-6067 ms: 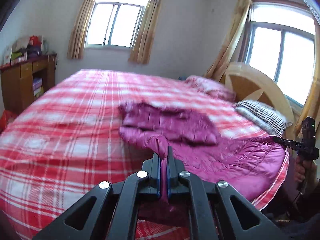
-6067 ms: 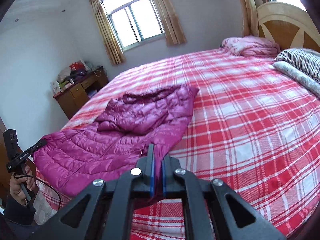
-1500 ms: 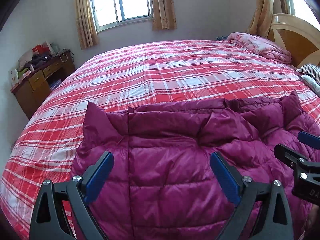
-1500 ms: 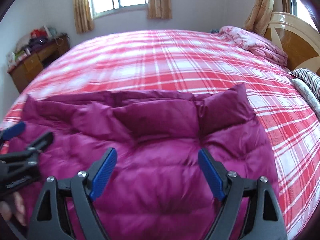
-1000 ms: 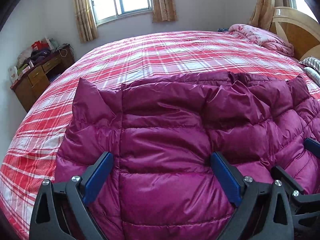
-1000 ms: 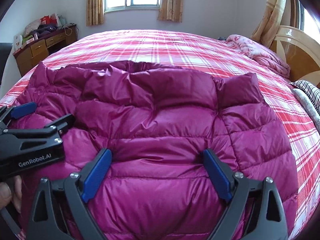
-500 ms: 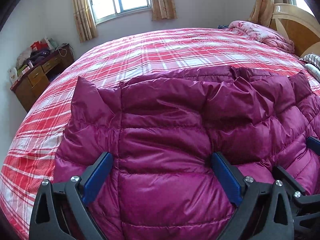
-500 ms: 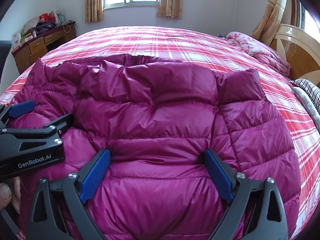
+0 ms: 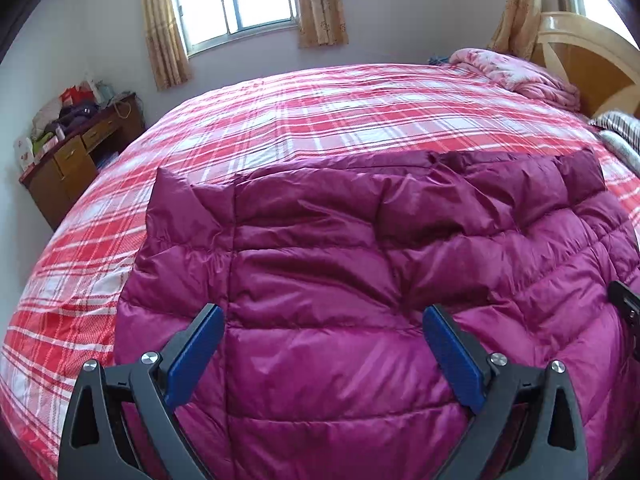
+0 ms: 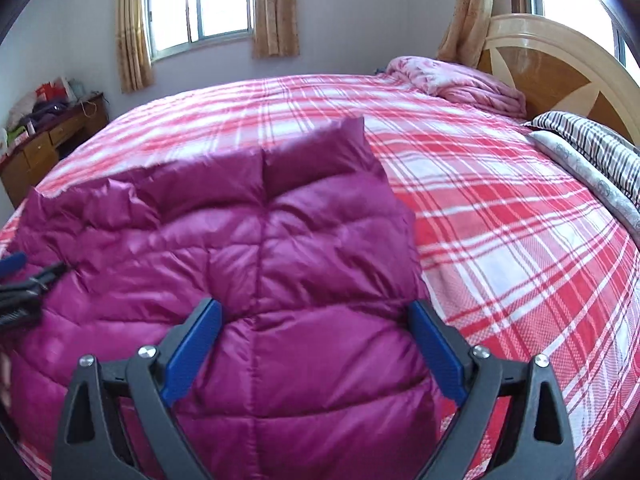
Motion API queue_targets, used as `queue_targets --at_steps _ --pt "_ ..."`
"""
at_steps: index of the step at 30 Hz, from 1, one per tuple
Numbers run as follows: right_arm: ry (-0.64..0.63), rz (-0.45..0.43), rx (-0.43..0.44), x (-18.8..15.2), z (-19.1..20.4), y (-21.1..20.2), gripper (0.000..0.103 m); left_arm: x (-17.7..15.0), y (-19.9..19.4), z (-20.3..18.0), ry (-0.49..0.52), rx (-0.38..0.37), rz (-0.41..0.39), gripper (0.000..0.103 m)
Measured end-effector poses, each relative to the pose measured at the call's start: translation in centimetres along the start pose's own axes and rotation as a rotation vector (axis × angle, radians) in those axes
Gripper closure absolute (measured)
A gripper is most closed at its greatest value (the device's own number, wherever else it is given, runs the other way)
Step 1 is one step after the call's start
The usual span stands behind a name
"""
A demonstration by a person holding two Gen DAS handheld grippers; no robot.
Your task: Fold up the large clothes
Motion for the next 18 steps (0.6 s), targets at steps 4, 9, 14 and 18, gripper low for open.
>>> queue_targets --at_steps 4,9,14,18 --pt "0.03 0.069 0.033 -0.1 -0.6 1.2 0.002 -0.4 1.1 -0.6 0.021 0.009 0.014 0.003" --pt "0.021 0.089 0.02 -0.3 -0.5 1.4 0.0 -0.4 1.6 -0.5 0.012 -0.007 0.025 0.003" --pt "0.009 0.099 0.003 -0.2 -0.1 1.2 0.001 -0.5 1.5 -0.3 0.01 -0.011 0.029 0.003" --pt "0.004 0.078 -0.047 0.2 0.3 -1.0 0.002 -0.3 -0.4 1.0 0.015 0.003 0.041 0.003"
Point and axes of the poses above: each gripper's, at about its wrist camera, not at the fingertips, and y roughly the way its jaws point, z to its left, x to its top, the point moved 5 cm from there along y, roughly the way its jaws point, and after that the axes turned 11 degrees about -y, right-handed, at the moved point
